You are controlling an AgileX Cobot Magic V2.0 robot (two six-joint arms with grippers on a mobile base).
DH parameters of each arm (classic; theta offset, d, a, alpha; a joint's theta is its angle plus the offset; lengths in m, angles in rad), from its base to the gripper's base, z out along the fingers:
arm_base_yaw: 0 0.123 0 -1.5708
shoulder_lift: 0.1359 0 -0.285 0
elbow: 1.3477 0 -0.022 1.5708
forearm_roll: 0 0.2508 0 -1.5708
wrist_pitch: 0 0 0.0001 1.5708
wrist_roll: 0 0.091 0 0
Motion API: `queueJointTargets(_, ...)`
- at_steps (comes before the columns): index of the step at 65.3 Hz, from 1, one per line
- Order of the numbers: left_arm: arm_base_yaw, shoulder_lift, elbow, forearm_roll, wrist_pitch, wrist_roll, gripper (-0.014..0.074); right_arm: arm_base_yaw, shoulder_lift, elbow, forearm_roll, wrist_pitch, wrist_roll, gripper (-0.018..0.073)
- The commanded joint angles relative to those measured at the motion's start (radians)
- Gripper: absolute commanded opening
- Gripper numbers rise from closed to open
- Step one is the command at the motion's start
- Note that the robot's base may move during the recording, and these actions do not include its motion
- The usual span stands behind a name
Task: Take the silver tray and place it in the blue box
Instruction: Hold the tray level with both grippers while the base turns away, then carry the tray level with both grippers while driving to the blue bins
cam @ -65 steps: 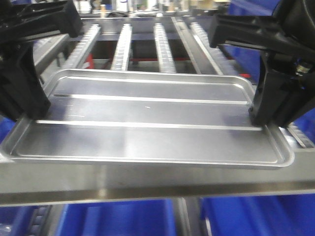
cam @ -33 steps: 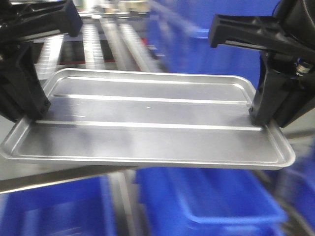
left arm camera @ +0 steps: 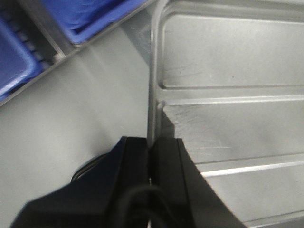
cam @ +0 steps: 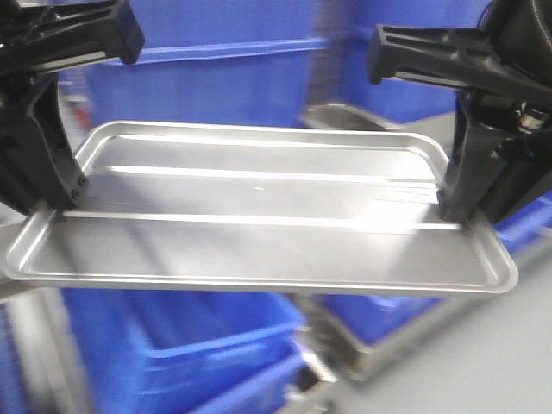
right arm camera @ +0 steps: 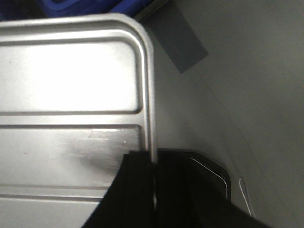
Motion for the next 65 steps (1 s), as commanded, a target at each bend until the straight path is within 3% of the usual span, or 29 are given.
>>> queueJointTargets(1, -0.004, -0.028, -0.02, 0.033, 0.017, -0.002, -0.0104, -0.005, -0.029, -0.021, -0.062, 0.009, -0.001, 0.006)
queueJointTargets(65, -0.004, -0.028, -0.02, 0.031, 0.017, -0.002, -0.0104, -0.005, -0.029, -0.021, -0.062, 0.019, -0.001, 0.006)
